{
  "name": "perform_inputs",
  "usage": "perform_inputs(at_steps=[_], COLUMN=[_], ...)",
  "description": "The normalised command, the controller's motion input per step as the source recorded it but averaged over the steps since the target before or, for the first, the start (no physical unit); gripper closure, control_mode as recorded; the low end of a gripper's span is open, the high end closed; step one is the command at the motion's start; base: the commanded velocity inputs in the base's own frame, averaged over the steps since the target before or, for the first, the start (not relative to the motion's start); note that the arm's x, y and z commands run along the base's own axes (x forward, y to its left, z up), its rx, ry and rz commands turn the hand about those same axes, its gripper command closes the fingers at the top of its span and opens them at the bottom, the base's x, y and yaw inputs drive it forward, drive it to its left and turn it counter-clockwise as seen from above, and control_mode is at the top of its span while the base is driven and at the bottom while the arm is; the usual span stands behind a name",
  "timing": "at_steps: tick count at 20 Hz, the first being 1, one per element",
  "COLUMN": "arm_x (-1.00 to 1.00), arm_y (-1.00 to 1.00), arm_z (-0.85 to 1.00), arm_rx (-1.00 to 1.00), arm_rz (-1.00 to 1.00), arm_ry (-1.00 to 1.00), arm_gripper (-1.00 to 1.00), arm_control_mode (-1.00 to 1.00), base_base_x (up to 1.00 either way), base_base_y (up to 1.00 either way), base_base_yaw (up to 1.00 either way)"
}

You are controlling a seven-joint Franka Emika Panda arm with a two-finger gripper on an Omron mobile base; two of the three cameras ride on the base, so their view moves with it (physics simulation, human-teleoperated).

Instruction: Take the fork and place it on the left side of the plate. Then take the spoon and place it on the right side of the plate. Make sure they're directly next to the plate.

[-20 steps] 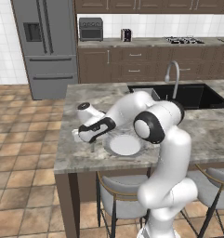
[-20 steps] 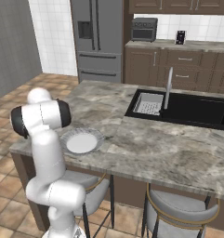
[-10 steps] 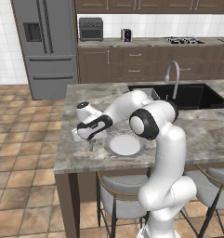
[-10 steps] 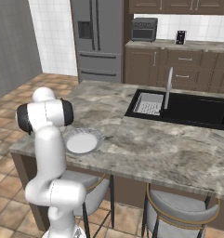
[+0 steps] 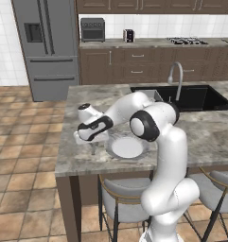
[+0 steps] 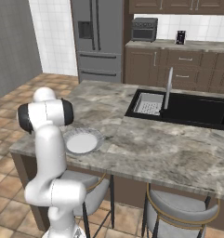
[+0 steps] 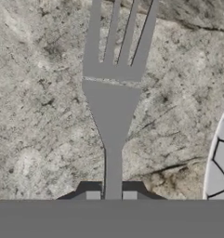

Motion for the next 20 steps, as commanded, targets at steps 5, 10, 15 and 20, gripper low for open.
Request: perform_inputs(at_steps=[5,10,15,20], arm_x=[-0.02,-0.01,0.00,-0.12], arm_y=[-0.24,-0.14,0.00,0.05], arm_z=[-0.22,0.10,0.41,0.51], arm_rx=[0.00,0.00,0.00,0.00], arm_rz=[0.00,0.00,0.01,0.04], arm_ry=[0.01,0.00,0.00,-0.03], arm_gripper=[-1.00,-1.00,-1.00,-1.00], arm_control_mode=[-1.00,-1.00,-1.00,-1.00], base_base_x=[0.00,0.00,0.00,0.00], base_base_y=[0.00,0.00,0.00,0.00], base_base_yaw=[0.00,0.00,0.00,0.00])
